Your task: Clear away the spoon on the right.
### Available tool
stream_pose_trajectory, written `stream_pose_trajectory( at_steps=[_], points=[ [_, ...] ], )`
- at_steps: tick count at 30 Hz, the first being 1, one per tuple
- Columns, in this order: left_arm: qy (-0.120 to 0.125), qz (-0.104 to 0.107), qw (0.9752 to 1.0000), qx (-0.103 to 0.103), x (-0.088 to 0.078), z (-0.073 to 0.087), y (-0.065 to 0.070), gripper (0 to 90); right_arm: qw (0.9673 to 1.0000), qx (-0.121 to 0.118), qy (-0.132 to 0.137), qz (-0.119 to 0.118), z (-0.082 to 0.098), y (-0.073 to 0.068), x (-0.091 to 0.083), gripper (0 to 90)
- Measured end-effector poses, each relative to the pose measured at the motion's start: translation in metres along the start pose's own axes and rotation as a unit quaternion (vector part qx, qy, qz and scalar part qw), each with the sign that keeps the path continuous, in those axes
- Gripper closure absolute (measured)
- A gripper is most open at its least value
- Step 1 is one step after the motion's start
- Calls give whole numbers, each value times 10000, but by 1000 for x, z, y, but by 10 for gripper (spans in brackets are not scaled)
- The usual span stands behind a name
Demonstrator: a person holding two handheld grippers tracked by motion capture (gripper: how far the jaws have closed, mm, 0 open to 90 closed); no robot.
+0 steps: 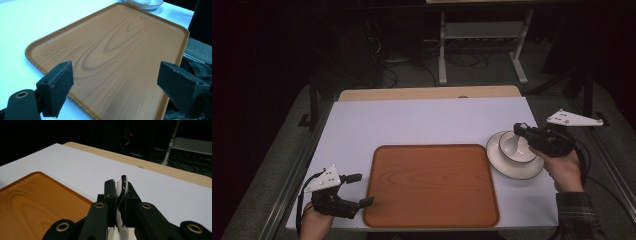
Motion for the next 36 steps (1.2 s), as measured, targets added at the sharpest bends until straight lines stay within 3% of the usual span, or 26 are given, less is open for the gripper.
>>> stream_pose_trajectory(
  at_steps=[3,12,20,31,36],
  points=[
    [12,0,10000,-13,0,0,0,130,9997,-119,-69,-203,-5,-13,5,838],
    [11,2,10000,-12,0,0,0,130,9979,-335,-213,-515,-10,-36,15,839],
    [21,6,10000,-12,-1,0,0,130,9934,-445,-581,-886,-1,-57,38,839],
    [25,11,10000,-4,-1,0,0,130,9833,-479,-1219,-1260,25,-77,73,839],
    [17,4,10000,-4,-1,0,0,130,9762,-594,-1581,-1362,36,-88,87,839]
  ],
)
Point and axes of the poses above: each handheld gripper's, and its own axes: x roughly forward along the jaws, z roughly out of its underside, y roughly to its right, the point moved 6 cm from there along x, roughly forward along the jaws, and after that the axes turned 14 degrees about -z, right-handed, at the moved point
